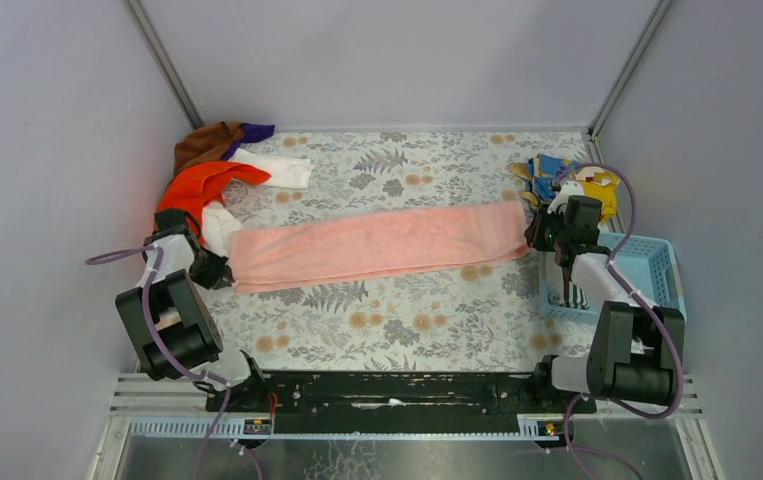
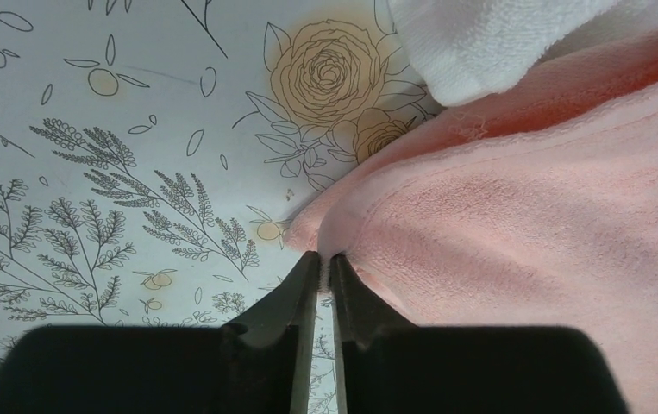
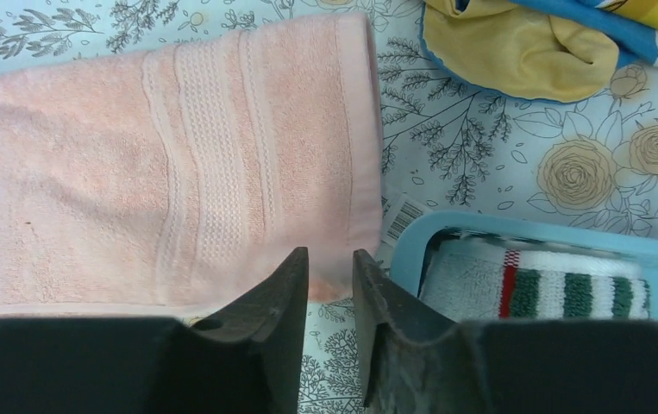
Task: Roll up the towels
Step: Fold the towel at the center of the board.
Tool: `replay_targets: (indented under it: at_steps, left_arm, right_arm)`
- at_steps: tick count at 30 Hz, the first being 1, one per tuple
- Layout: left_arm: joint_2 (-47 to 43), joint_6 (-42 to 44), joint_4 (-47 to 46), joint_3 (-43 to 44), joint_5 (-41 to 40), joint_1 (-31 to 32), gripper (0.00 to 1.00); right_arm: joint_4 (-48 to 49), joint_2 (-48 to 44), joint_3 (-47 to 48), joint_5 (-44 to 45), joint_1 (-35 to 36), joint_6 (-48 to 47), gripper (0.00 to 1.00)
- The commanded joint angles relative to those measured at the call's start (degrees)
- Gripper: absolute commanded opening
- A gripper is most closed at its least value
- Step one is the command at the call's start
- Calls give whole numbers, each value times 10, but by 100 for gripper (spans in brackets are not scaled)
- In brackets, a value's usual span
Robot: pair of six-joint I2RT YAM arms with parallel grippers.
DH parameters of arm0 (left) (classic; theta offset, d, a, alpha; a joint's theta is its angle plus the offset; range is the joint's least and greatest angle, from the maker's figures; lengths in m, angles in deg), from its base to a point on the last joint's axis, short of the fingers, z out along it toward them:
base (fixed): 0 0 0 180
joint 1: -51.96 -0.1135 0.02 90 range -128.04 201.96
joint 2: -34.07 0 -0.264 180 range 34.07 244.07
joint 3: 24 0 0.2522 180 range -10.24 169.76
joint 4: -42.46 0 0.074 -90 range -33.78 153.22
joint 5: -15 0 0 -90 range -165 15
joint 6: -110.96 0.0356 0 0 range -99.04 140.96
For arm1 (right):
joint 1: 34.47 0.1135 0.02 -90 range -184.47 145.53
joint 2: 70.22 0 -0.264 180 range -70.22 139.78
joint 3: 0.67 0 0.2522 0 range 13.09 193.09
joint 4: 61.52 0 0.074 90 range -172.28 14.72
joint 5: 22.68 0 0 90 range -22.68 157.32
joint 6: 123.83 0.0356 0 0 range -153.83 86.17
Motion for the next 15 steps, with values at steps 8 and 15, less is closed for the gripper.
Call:
replay_targets:
  at_steps: [8,15]
  left_arm:
    - [-38,6,11,12,-32,-7,33]
    - [-97,15,35,41,-58,28,45]
  right_arm:
    - [-39,-76,42,-9,-5,13,42]
    - [-43,-50,64,-113,31,65,45]
